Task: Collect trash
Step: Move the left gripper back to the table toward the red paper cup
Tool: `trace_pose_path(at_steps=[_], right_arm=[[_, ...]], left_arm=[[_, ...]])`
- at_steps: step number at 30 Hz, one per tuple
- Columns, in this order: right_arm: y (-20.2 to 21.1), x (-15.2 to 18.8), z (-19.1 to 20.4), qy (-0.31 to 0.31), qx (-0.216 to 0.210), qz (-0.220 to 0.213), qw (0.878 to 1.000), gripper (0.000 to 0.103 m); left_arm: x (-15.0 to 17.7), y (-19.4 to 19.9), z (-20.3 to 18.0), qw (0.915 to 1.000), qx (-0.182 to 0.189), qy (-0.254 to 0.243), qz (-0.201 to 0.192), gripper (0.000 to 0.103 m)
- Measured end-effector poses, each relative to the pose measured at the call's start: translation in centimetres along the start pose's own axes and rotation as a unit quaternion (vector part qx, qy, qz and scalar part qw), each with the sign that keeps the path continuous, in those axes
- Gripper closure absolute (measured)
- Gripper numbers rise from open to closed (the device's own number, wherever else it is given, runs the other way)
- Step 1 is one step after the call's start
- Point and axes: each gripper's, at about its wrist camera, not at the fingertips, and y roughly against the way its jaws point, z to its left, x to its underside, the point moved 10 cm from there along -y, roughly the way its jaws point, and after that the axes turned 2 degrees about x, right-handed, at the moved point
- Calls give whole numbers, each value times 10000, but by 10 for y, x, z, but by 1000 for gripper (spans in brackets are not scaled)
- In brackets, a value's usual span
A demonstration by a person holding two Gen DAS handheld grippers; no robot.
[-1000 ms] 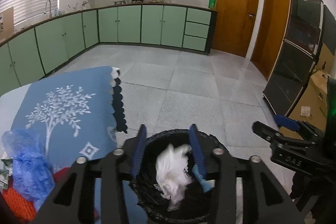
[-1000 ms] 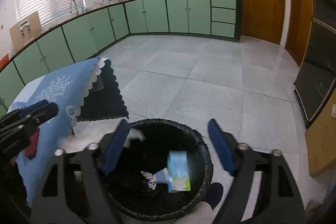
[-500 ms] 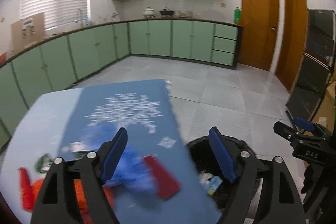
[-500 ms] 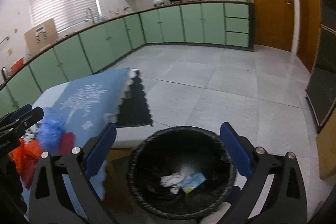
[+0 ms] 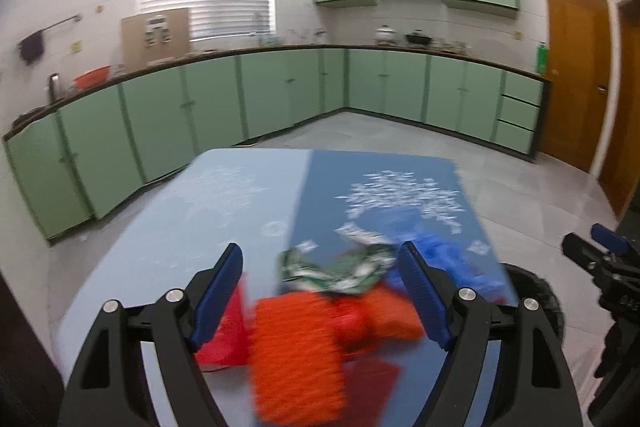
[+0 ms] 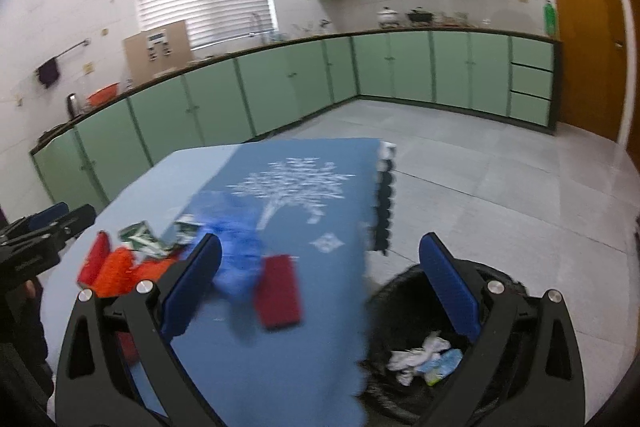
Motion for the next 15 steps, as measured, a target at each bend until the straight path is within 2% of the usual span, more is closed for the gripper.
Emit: trace_pose_path(at_steps=[7,15], right_arm=[[-7,4,45,293,-173,27,9994,7],[-19,12,57,382,-159,169,9990,7]], left_arm=[[27,-11,53,9986,-403,255,235,25],[56,-35,80,9959,-506,511,549,25]])
